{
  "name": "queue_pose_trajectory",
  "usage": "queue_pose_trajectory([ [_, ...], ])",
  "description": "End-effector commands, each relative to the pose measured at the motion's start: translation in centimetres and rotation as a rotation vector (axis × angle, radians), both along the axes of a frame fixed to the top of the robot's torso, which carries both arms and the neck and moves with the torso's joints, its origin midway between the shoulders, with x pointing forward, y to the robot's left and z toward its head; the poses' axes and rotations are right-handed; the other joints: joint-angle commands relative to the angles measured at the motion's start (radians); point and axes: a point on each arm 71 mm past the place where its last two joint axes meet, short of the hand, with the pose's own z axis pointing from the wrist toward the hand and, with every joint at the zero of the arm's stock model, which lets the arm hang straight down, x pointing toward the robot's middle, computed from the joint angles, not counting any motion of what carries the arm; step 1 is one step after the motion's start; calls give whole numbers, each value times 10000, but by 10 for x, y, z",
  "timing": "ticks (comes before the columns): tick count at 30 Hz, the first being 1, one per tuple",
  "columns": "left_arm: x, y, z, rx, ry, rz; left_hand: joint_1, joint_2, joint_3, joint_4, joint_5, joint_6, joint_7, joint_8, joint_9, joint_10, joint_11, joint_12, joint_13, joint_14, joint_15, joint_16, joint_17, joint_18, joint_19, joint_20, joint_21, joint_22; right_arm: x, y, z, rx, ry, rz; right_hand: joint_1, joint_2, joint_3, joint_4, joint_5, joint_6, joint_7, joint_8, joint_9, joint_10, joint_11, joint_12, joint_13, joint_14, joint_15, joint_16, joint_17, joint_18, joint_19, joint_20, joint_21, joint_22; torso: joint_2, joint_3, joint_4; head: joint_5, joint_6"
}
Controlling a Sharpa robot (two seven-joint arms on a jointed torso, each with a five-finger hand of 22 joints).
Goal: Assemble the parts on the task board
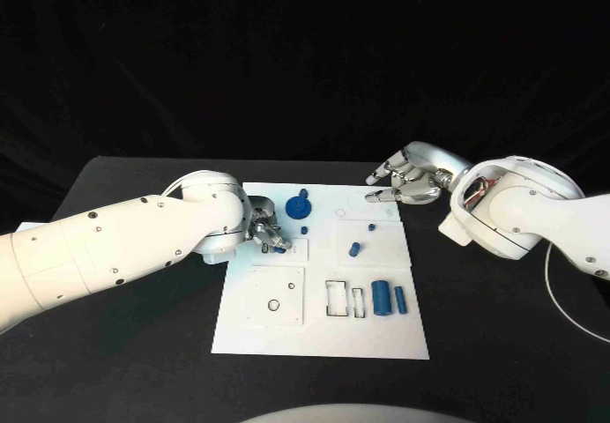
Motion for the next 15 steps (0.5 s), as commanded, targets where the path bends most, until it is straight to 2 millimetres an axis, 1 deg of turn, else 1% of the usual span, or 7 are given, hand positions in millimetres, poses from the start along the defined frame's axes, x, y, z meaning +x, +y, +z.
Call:
queue_pose_trajectory([
  [1, -4, 2, -8, 774, 467, 146, -130, 8, -118, 31, 62, 251, -178, 13, -21, 110, -2, 50, 31, 1032, -69, 30, 2629, -96, 428, -67, 72, 1393, -1, 1, 0, -106, -1, 120, 41, 34, -49, -7, 12, 68, -16, 41, 12, -43, -40, -68, -9, 432, -6, -54, -9, 16, -79, 21, -46, 166, 3, 1, -2, -13, -19],
  [7, -3, -1, -8, 782, 453, 145, -312, 51, -265, 94, 62, 314, -201, 9, -29, 153, -22, 76, 61, 1032, -88, 30, 2629, -104, 447, -88, 88, 1425, -1, 2, 0, -102, 2, 137, 41, 34, -49, -7, 12, 68, -16, 41, 12, -43, -40, -68, -9, 432, -6, -54, -9, 16, -79, 21, -46, 166, -5, -4, 15, -32, -21],
  [11, -2, -1, -8, 791, 452, 161, -490, 142, -365, 187, 62, 360, -212, -2, -39, 191, -34, 103, 97, 1032, -98, 30, 2629, -110, 461, -101, 101, 1451, -2, 2, 0, -101, 4, 145, 30, 38, -61, 5, 17, 70, -16, 41, 12, -51, -40, -86, -25, 428, -6, -68, -30, 19, -90, 20, -54, 148, -7, -7, 12, -29, -24],
  [15, -1, -2, -9, 816, 468, 169, -557, 168, -409, 211, 62, 382, -220, -4, -42, 218, -40, 131, 132, 1032, -103, 30, 2629, -114, 471, -106, 111, 1468, -2, 3, 0, -99, 5, 157, 30, 38, -61, 5, 17, 70, -16, 41, 12, -51, -40, -86, -25, 428, -6, -68, -30, 19, -90, 20, -54, 148, -7, -6, 7, -33, -12],
])
